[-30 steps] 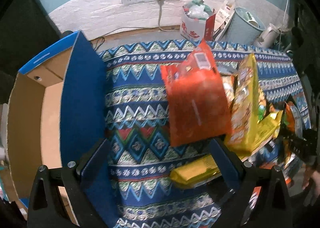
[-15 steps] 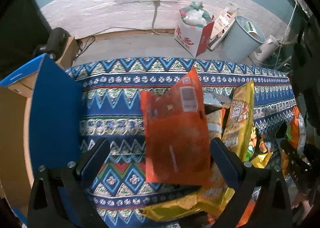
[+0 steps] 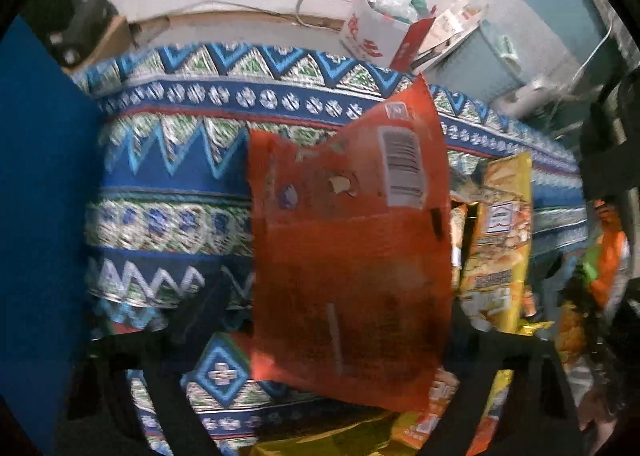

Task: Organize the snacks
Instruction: 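Lift the orange bag with the left tool and carry it over the box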

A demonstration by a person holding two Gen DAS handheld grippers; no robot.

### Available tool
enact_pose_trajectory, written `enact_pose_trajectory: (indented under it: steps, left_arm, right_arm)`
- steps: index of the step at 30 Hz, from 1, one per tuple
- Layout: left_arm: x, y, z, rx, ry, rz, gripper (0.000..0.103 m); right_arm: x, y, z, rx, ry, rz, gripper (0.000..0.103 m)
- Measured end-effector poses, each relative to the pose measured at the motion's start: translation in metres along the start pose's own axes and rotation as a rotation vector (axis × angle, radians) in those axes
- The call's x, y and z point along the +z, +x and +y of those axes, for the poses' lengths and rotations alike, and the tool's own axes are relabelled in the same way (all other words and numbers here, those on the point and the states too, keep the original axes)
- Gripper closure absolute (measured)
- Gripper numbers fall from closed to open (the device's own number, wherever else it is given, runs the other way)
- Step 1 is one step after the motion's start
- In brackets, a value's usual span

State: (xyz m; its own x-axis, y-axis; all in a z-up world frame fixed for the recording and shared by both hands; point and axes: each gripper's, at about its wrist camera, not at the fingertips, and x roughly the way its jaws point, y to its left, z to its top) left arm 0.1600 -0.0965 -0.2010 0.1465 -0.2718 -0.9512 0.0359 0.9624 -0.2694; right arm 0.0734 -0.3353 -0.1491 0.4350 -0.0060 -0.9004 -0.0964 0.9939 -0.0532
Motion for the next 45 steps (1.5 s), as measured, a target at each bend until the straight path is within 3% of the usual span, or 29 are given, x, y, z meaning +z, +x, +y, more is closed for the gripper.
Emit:
enact_pose_trajectory:
  steps: [2, 3, 9, 13, 21, 29, 45]
  left_arm:
    - [-0.002, -0.001, 0.002, -0.075, -0.021, -0.004, 0.034]
    - [-0.003, -0.002, 0.001, -0.074, -0.016, -0.007, 0.038]
    - [-0.005, -0.017, -0.016, 0.017, 0.106, -0.073, 0.066]
    - [-0.006, -0.026, -0.019, 0.074, 0.147, -0.107, 0.079]
    - [-0.02, -0.057, -0.015, 0.135, 0.204, -0.186, 0.08]
    - [-0.035, -0.096, -0.011, 0.149, 0.227, -0.261, 0.08]
    - [-0.069, -0.161, 0.02, 0.191, 0.236, -0.388, 0.08]
  right_arm:
    - [0.001, 0.001, 0.002, 0.005, -0.004, 0.0, 0.072]
    - [0.001, 0.0, 0.003, 0.007, -0.004, 0.0, 0.072]
    - [0.004, -0.002, 0.006, 0.023, -0.009, -0.006, 0.072]
    - [0.004, -0.007, 0.013, 0.026, -0.025, -0.013, 0.072]
    - [0.01, -0.023, 0.024, 0.027, -0.047, -0.052, 0.072]
    - [0.018, -0.043, 0.042, 0.043, -0.078, -0.097, 0.072]
    - [0.037, -0.081, 0.099, 0.139, -0.131, -0.161, 0.072]
